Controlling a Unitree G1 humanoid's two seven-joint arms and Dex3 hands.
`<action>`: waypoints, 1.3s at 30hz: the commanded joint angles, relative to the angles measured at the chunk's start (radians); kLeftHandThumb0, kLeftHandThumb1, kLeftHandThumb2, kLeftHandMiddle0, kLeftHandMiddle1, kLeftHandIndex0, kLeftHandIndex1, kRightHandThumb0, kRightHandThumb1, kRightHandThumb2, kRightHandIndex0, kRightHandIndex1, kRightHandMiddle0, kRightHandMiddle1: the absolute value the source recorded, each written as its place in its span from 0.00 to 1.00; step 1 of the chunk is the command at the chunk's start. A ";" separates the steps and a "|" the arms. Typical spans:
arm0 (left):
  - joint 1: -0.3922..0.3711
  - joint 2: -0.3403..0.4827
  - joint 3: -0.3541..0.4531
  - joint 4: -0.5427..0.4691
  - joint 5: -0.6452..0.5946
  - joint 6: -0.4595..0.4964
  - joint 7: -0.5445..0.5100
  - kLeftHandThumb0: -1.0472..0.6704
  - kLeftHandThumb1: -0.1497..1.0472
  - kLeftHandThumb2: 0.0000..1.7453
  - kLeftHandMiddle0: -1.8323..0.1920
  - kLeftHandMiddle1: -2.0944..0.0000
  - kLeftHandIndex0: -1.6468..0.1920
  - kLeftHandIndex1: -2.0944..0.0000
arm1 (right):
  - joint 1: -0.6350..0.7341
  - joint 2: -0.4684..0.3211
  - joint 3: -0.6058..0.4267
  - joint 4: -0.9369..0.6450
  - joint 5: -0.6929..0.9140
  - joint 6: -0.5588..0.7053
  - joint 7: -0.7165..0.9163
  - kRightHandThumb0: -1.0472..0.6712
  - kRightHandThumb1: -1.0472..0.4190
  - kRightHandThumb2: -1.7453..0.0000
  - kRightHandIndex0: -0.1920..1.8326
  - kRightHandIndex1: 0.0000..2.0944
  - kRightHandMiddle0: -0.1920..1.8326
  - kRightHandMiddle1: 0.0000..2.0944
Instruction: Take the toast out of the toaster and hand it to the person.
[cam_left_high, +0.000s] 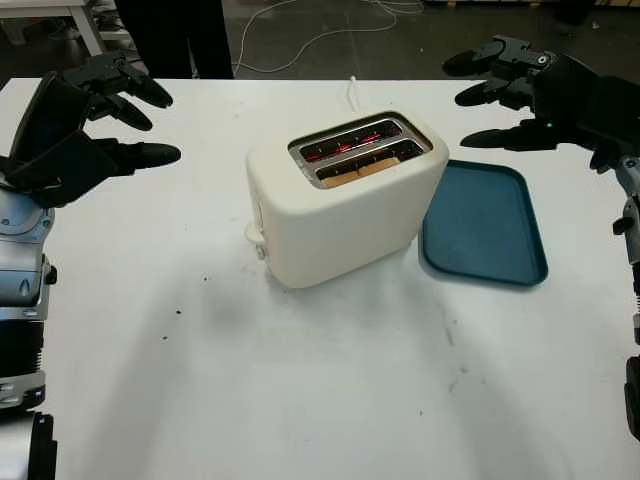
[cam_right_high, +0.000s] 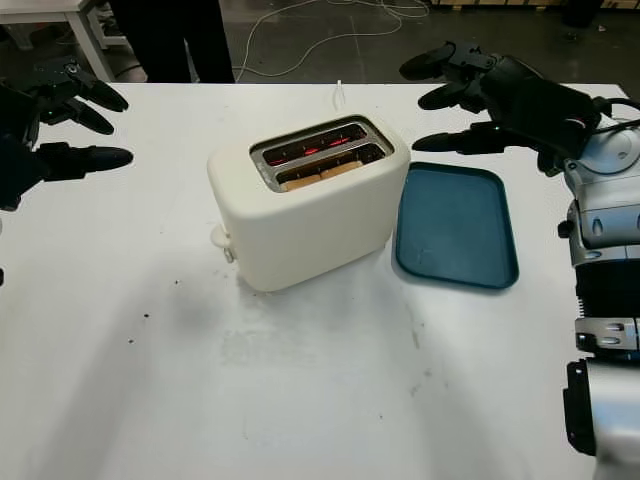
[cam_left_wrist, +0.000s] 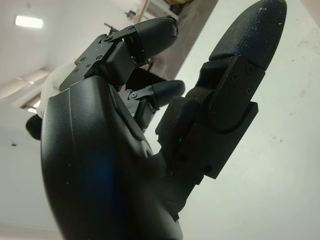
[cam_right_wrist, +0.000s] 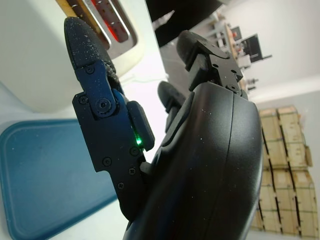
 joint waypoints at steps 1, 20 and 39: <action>0.006 -0.003 0.003 -0.009 -0.003 0.001 0.003 0.00 0.72 0.00 0.68 0.38 0.62 0.46 | -0.004 0.005 -0.006 0.003 0.010 -0.010 0.005 0.18 0.18 1.00 0.09 0.38 0.13 0.30; 0.005 -0.005 0.004 -0.003 -0.006 -0.010 0.005 0.00 0.73 0.00 0.67 0.38 0.62 0.46 | 0.003 0.003 -0.003 -0.015 0.001 -0.006 -0.003 0.19 0.18 1.00 0.09 0.38 0.12 0.31; 0.007 -0.002 0.002 -0.012 -0.001 0.004 0.003 0.00 0.73 0.00 0.68 0.38 0.63 0.46 | 0.002 0.003 -0.004 -0.015 0.002 -0.003 -0.004 0.19 0.18 1.00 0.09 0.38 0.13 0.31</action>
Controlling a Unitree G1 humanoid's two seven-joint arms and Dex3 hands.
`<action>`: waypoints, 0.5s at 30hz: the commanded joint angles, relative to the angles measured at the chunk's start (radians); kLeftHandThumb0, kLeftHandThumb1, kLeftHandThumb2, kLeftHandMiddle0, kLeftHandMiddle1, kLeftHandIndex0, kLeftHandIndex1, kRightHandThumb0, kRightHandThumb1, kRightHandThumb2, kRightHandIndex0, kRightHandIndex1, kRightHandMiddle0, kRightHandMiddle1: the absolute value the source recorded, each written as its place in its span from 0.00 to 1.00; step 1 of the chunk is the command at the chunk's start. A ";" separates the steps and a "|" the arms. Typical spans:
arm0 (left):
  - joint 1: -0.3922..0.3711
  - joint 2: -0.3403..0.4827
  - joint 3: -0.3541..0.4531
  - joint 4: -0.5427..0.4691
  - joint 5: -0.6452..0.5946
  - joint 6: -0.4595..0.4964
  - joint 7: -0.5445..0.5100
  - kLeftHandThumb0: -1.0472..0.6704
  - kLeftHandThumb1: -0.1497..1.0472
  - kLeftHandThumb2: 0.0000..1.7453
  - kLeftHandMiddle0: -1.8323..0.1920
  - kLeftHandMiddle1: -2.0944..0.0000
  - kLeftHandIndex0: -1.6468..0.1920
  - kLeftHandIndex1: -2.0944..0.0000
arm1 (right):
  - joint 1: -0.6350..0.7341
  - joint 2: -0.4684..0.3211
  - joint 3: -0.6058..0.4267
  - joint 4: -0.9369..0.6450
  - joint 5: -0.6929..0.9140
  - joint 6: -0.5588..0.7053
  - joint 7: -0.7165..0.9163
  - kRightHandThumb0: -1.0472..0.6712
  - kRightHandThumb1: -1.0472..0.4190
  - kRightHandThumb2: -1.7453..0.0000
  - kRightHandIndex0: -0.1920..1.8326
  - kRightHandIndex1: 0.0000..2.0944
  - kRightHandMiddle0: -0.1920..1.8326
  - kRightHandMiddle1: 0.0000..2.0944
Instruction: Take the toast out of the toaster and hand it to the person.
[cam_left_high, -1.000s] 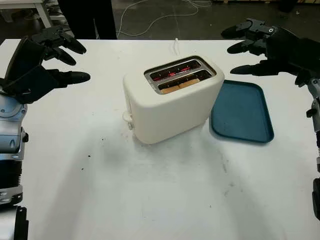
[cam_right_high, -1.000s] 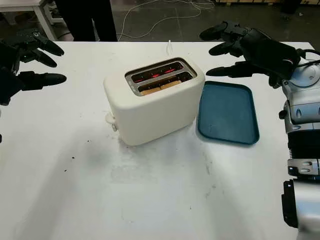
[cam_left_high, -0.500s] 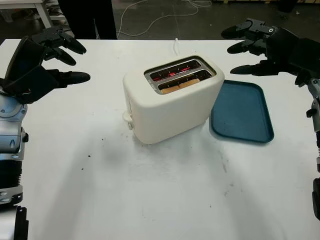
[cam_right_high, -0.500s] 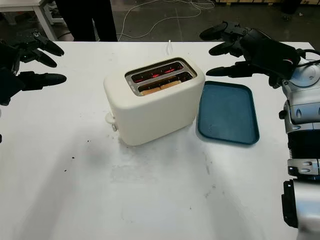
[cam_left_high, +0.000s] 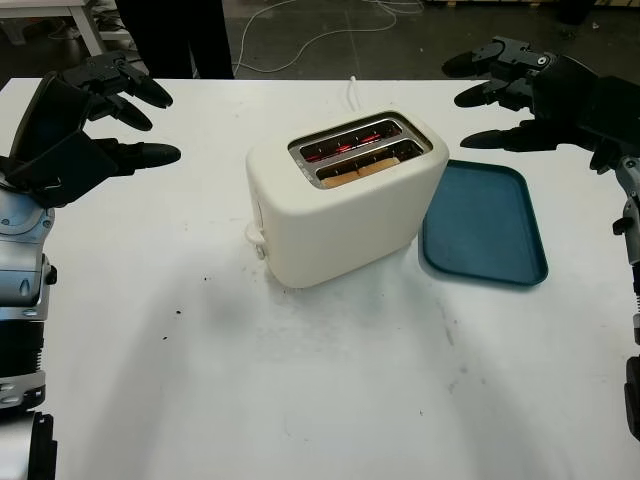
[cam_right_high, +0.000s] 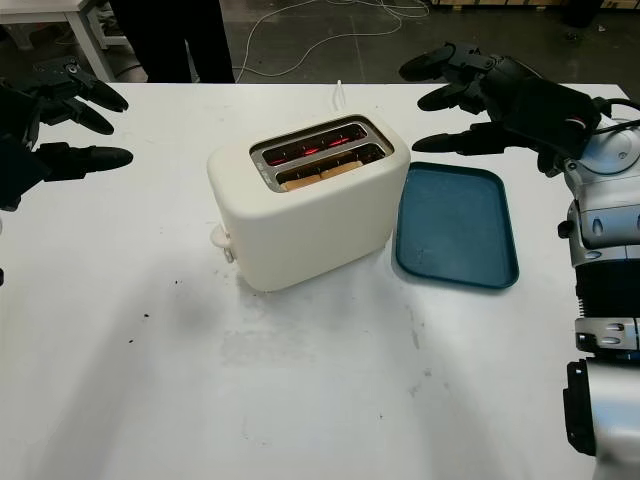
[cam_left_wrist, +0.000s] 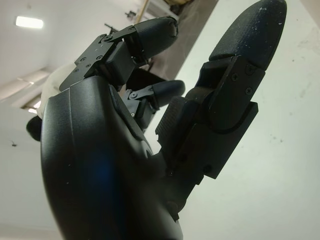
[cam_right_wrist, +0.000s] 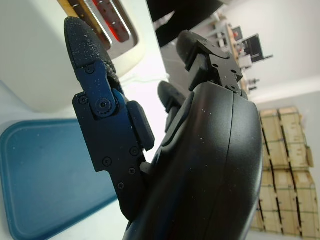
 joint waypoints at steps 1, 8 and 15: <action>0.007 -0.001 0.002 -0.014 0.002 0.006 0.006 0.00 0.73 0.00 0.68 0.38 0.63 0.46 | 0.001 0.004 -0.005 -0.015 0.007 0.004 -0.001 0.19 0.18 1.00 0.09 0.38 0.13 0.31; 0.001 0.001 0.000 0.008 0.001 -0.021 0.002 0.00 0.74 0.00 0.67 0.38 0.62 0.46 | 0.000 0.007 -0.007 -0.006 0.009 -0.001 -0.004 0.18 0.18 1.00 0.09 0.38 0.13 0.31; 0.001 0.000 0.001 0.003 -0.005 -0.009 -0.002 0.00 0.73 0.00 0.68 0.38 0.63 0.46 | -0.002 0.011 -0.008 -0.003 0.012 -0.005 -0.004 0.18 0.18 1.00 0.09 0.39 0.13 0.31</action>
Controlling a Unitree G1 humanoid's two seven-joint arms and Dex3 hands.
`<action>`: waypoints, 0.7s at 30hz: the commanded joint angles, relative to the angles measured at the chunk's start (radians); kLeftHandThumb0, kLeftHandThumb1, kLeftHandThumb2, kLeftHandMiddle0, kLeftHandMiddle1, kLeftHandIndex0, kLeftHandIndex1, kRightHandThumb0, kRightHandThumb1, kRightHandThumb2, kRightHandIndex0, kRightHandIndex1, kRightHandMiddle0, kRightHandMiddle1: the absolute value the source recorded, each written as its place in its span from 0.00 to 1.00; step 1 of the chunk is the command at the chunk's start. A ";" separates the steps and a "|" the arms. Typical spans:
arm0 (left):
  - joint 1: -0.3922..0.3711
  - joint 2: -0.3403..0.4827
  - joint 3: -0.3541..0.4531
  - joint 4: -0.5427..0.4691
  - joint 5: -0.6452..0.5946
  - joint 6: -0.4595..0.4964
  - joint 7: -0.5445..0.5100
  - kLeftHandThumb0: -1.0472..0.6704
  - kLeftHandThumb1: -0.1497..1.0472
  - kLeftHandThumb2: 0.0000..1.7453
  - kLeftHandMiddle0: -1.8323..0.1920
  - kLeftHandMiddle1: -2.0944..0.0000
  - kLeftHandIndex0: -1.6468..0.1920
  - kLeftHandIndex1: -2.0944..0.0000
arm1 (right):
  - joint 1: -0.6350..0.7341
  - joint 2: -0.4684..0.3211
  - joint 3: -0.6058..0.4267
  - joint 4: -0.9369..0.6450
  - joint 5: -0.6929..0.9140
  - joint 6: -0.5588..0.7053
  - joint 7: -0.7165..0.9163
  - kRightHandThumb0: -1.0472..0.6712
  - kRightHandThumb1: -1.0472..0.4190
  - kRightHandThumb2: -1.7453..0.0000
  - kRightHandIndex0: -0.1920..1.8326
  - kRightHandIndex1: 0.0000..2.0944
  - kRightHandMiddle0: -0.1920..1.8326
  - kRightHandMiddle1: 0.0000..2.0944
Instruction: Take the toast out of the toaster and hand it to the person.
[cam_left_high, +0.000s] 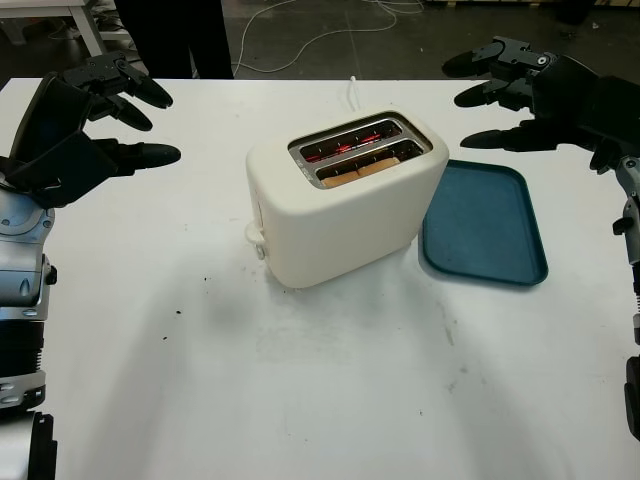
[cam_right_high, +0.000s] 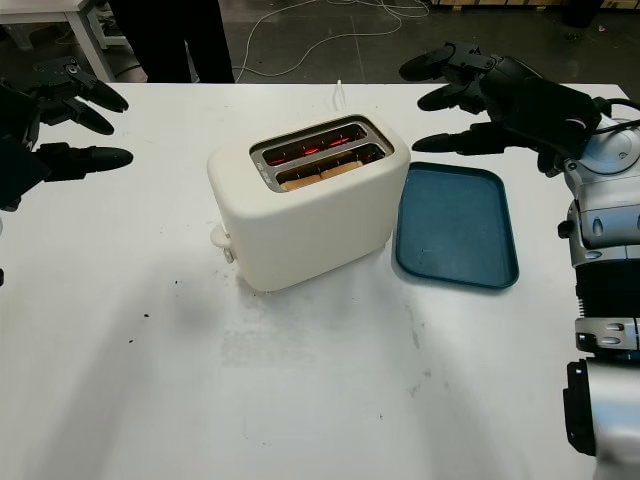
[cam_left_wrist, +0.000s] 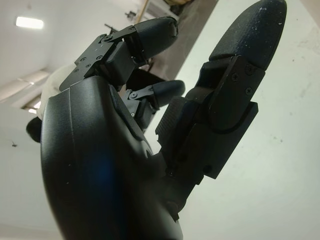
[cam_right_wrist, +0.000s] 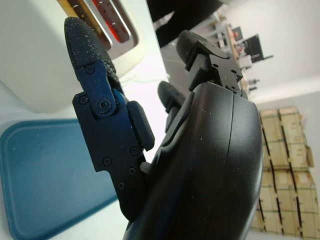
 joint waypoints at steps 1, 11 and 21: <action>0.001 0.000 0.001 -0.002 -0.004 -0.002 -0.002 0.00 0.73 0.00 0.68 0.38 0.63 0.46 | -0.003 0.010 -0.007 0.000 0.008 -0.013 -0.004 0.18 0.18 1.00 0.09 0.39 0.13 0.32; 0.001 0.002 0.000 -0.003 -0.001 -0.003 -0.001 0.00 0.73 0.00 0.68 0.38 0.63 0.46 | -0.007 0.007 -0.003 0.001 0.005 -0.019 0.002 0.18 0.18 1.00 0.09 0.40 0.12 0.32; 0.001 -0.001 0.001 -0.001 -0.003 -0.003 0.001 0.00 0.73 0.00 0.68 0.37 0.63 0.45 | -0.005 0.007 -0.005 0.002 0.011 -0.013 0.006 0.19 0.18 1.00 0.09 0.38 0.11 0.33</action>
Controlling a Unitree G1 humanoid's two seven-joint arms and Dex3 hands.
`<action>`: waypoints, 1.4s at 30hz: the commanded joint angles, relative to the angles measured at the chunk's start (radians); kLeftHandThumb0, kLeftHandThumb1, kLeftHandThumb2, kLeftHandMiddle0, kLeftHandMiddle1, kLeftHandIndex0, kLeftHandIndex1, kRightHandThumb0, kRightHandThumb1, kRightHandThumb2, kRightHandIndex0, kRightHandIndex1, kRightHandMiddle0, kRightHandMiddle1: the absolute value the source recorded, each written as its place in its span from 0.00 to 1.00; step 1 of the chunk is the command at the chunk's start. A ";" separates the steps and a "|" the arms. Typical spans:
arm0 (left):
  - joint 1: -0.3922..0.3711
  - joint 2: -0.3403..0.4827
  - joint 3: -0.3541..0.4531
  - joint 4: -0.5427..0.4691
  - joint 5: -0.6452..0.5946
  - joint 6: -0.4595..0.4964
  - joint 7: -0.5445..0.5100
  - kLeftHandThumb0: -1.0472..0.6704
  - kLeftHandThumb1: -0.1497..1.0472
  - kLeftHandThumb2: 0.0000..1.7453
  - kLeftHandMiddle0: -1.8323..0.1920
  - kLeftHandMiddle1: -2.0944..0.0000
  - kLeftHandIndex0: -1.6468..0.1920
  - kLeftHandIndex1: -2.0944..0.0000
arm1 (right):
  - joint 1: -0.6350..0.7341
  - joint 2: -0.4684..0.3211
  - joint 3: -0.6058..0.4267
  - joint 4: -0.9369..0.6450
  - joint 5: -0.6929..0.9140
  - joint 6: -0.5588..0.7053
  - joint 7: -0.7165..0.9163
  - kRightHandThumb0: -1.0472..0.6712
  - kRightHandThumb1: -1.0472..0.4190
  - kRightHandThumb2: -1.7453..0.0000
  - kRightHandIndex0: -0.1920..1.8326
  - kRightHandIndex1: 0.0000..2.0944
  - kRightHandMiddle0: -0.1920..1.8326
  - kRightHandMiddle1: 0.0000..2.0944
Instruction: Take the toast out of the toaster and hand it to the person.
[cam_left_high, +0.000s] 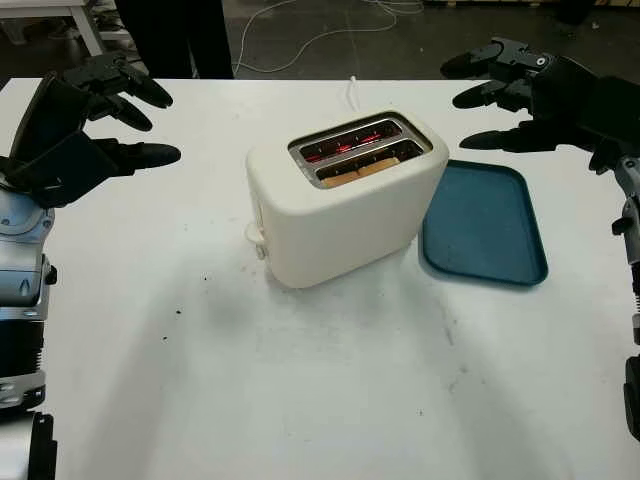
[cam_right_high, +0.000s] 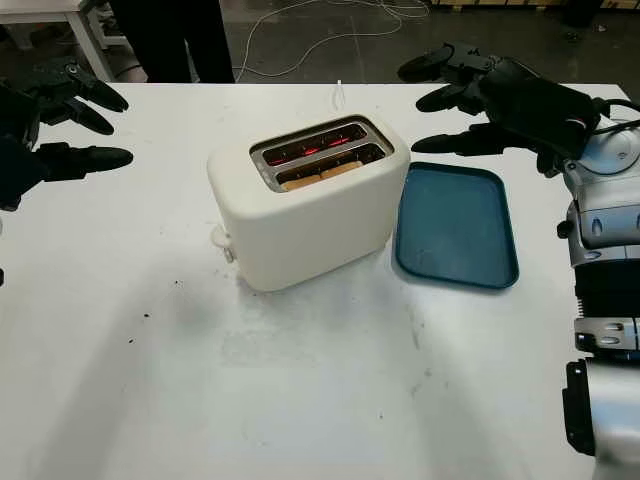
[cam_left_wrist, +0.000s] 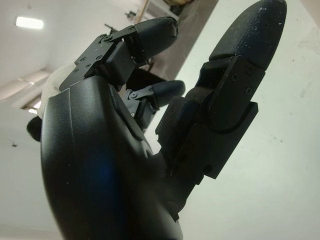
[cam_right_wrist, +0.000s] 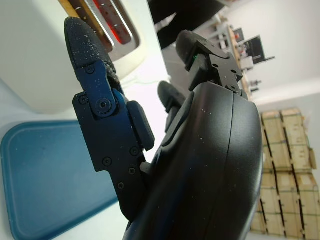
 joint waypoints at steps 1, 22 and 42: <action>0.001 0.000 0.000 0.000 -0.001 -0.005 0.002 0.00 0.73 0.00 0.68 0.37 0.63 0.45 | -0.004 0.004 -0.004 0.000 0.000 -0.018 -0.005 0.19 0.18 1.00 0.09 0.38 0.11 0.33; 0.004 -0.005 0.005 -0.003 -0.012 0.000 0.000 0.00 0.73 0.00 0.68 0.38 0.63 0.46 | -0.001 0.002 -0.004 -0.011 -0.005 -0.011 -0.011 0.19 0.18 1.00 0.09 0.38 0.12 0.33; 0.008 -0.009 0.008 -0.013 -0.012 0.012 0.002 0.00 0.71 0.00 0.69 0.37 0.63 0.46 | 0.001 0.004 -0.002 -0.008 -0.005 -0.016 -0.014 0.18 0.18 1.00 0.09 0.38 0.12 0.32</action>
